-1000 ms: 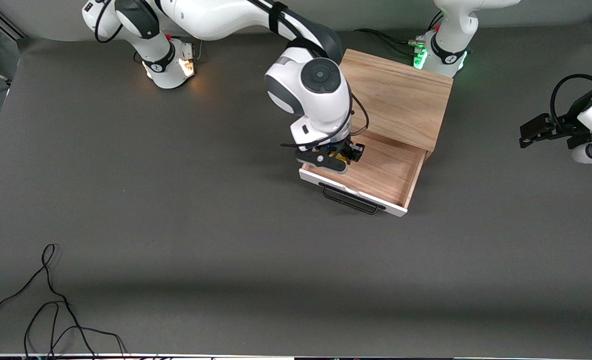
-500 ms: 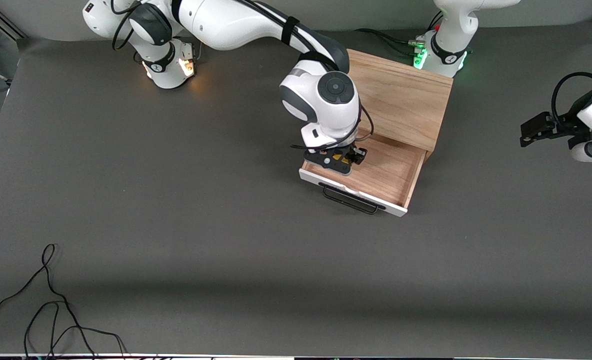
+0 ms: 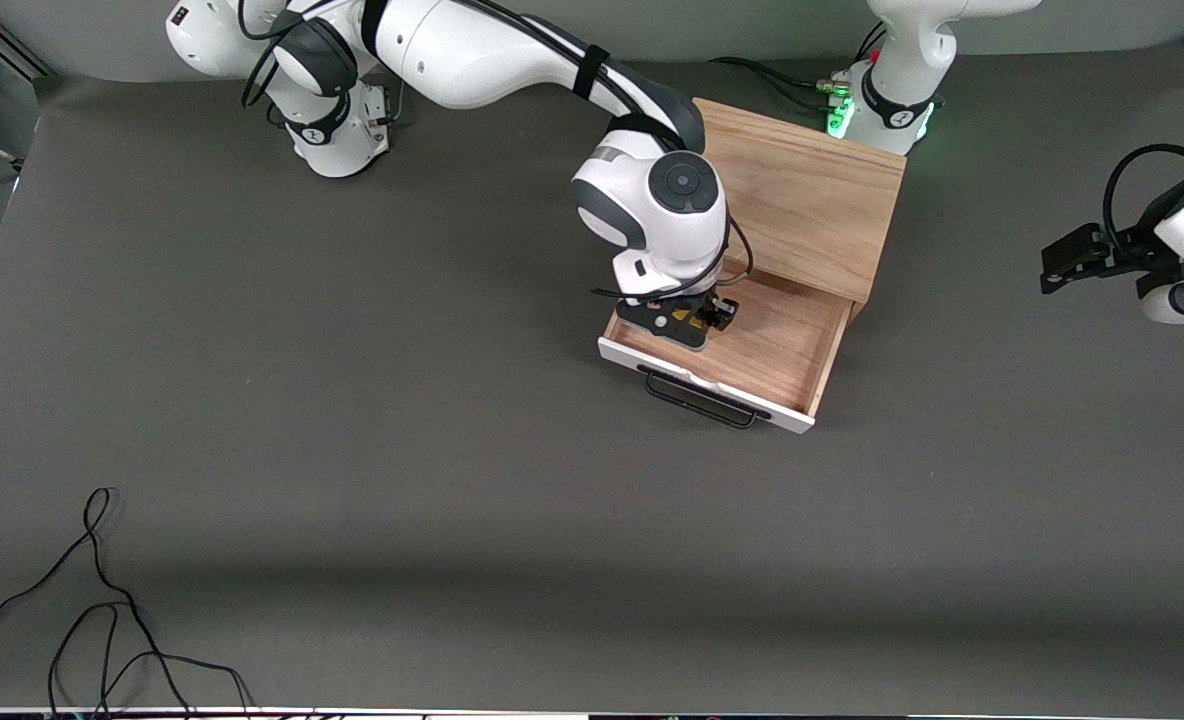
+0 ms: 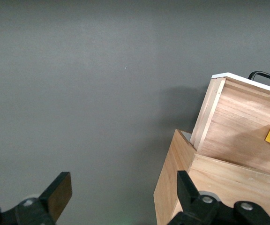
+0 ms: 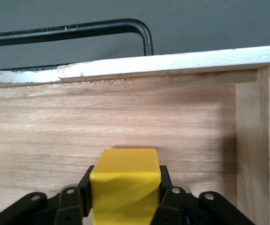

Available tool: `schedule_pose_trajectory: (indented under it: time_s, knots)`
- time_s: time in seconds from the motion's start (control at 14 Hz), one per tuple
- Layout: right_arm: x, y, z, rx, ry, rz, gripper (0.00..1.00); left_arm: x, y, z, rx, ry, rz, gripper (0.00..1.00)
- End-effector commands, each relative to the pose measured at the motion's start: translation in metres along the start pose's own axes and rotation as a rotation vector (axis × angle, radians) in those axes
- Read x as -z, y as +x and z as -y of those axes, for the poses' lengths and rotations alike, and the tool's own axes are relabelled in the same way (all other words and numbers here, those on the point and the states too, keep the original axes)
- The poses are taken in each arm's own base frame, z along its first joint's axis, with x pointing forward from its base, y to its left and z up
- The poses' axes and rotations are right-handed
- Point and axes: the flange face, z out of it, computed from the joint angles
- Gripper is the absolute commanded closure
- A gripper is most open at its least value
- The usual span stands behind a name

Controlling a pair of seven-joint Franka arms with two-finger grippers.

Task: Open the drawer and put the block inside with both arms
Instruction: 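Lower the cube into the drawer and open the right gripper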

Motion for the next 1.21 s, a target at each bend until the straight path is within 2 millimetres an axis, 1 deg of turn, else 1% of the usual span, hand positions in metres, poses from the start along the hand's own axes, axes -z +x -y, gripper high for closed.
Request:
schedule_pose_trajectory:
  time_s: [0.0,0.07,0.14,0.21,0.29,0.36,0.57,0.71,0.79,0.86,1.0,1.14]
  knots:
    - [0.003,-0.001,0.002,-0.022,0.009,-0.03,0.46,0.004,-0.004,-0.001,-0.019,-0.002,0.003,0.0]
    - [0.003,-0.002,0.002,-0.024,0.009,-0.028,0.38,0.004,-0.004,-0.001,-0.02,-0.002,0.003,0.0]
    - [0.003,-0.001,0.002,-0.023,0.009,-0.03,0.21,0.003,-0.004,-0.001,-0.02,-0.002,0.005,0.0]
    - [0.003,-0.001,0.002,-0.023,0.009,-0.03,0.0,0.002,-0.004,-0.001,-0.019,-0.002,0.006,0.0]
    - [0.003,-0.001,0.002,-0.035,0.009,-0.03,0.0,0.002,-0.004,-0.001,-0.019,-0.002,0.009,0.0]
    - [0.003,-0.001,0.002,-0.082,0.013,-0.03,0.0,0.002,-0.004,-0.001,-0.019,-0.002,0.009,0.0]
    - [0.005,-0.001,0.003,-0.091,0.02,-0.033,0.0,0.002,-0.004,-0.001,-0.019,-0.002,0.009,0.0]
    - [0.019,0.002,0.005,-0.077,0.035,-0.054,0.0,0.001,-0.004,-0.001,-0.019,-0.002,0.011,0.0]
    - [0.025,0.009,0.005,-0.083,0.04,-0.055,0.0,0.001,-0.004,-0.001,-0.019,-0.002,0.011,0.0]
    - [0.039,0.012,0.005,-0.068,0.05,-0.056,0.0,0.001,-0.004,-0.001,-0.019,-0.002,0.011,0.0]
    - [0.054,0.013,0.002,-0.023,0.042,-0.058,0.0,0.001,-0.004,-0.001,-0.019,-0.002,0.011,0.0]
    - [0.078,0.014,0.001,-0.014,0.055,-0.062,0.0,0.001,-0.004,-0.001,-0.019,-0.002,0.011,0.0]
